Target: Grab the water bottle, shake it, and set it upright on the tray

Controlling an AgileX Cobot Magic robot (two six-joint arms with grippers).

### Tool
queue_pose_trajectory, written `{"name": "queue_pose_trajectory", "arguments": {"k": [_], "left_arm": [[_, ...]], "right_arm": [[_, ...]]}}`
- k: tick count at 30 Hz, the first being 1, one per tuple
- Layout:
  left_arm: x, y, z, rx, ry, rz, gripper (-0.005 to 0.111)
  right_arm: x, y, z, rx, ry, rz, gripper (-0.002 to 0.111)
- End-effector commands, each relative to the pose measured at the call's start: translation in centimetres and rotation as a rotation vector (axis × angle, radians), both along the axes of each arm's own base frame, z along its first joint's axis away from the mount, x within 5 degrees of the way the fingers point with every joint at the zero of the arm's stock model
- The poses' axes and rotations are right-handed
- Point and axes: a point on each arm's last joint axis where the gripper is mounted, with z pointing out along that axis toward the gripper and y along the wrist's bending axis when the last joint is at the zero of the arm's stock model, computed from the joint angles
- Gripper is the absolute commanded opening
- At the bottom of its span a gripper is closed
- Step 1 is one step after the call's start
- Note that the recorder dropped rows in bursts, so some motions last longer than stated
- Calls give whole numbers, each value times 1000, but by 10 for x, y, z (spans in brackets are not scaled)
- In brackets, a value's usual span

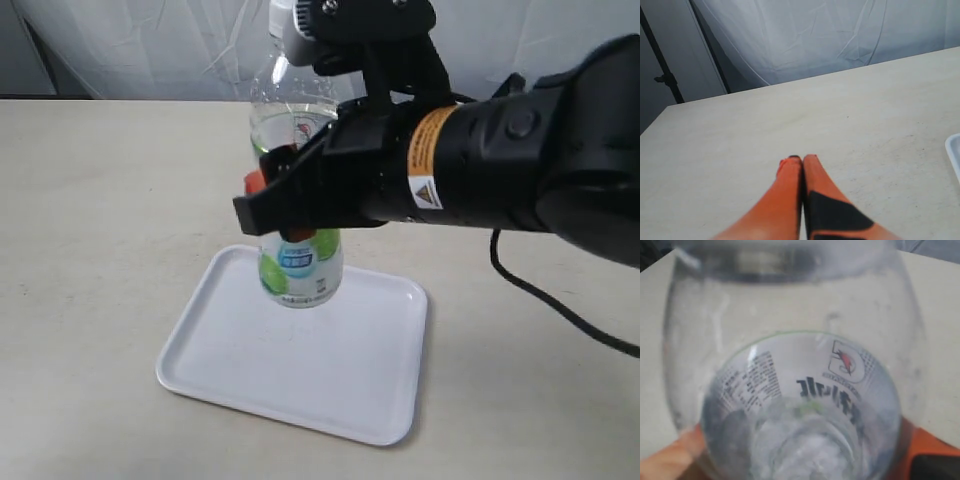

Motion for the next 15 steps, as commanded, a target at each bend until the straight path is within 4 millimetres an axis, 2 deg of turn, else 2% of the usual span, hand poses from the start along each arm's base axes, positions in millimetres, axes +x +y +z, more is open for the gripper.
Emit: {"name": "queue_pose_trajectory", "arguments": {"k": [1,3,5,8,15], "left_arm": [[0,0,0,-4,-14,-1,0],[0,0,0,-4,-14,-1,0],[0,0,0,-4,-14,-1,0],[0,0,0,-4,-14,-1,0],[0,0,0,-4,-14,-1,0]], "right_arm": [[-9,-2,-15,34,-98,129,-1],[-13,3,-24,81,-102,192,-1],[-12,7,-33,37,-134,237,-1],[1,10,-49,12,-116,222,-1],[39,17,-67,228,-94,62,-1]]}}
